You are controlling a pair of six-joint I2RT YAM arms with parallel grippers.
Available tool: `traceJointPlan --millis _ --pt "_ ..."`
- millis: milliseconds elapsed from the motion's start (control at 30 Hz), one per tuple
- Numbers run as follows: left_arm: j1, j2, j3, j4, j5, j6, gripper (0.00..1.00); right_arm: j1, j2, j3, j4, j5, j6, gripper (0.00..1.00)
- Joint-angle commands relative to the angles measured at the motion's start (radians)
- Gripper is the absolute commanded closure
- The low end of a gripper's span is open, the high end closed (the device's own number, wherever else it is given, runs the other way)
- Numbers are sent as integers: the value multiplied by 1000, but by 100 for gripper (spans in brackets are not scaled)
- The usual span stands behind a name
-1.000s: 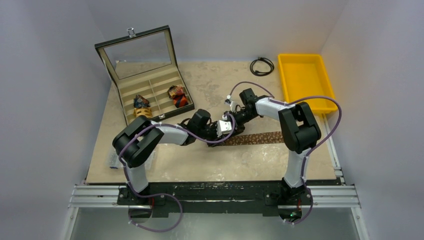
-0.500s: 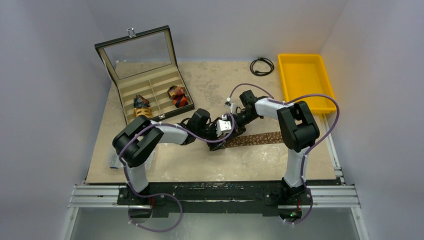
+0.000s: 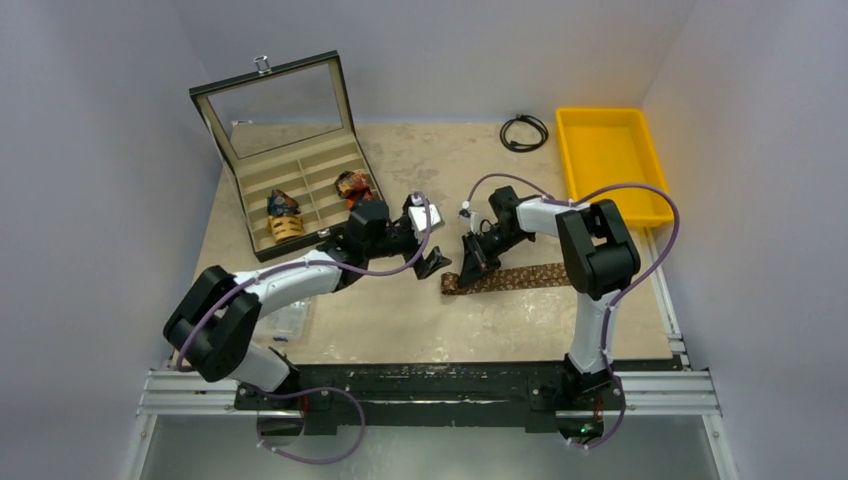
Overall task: Roll the ties
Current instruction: Roll the tie at the center of the board.
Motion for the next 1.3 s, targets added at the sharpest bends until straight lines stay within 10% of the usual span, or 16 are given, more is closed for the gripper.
traceJointPlan --millis 0,367,1067,1267 --pt "30 -32 -25 4 16 -80 0 -12 -8 -33 -23 92 -64 100" --pt "-76 199 -139 353 152 119 1 -39 40 14 -57 87 -55 100" --pt "-121 376 -22 277 66 82 58 -42 25 62 -77 -7 -69 100" --pt "-118 341 -71 219 -21 78 73 -46 -38 62 -61 -51 -51 72"
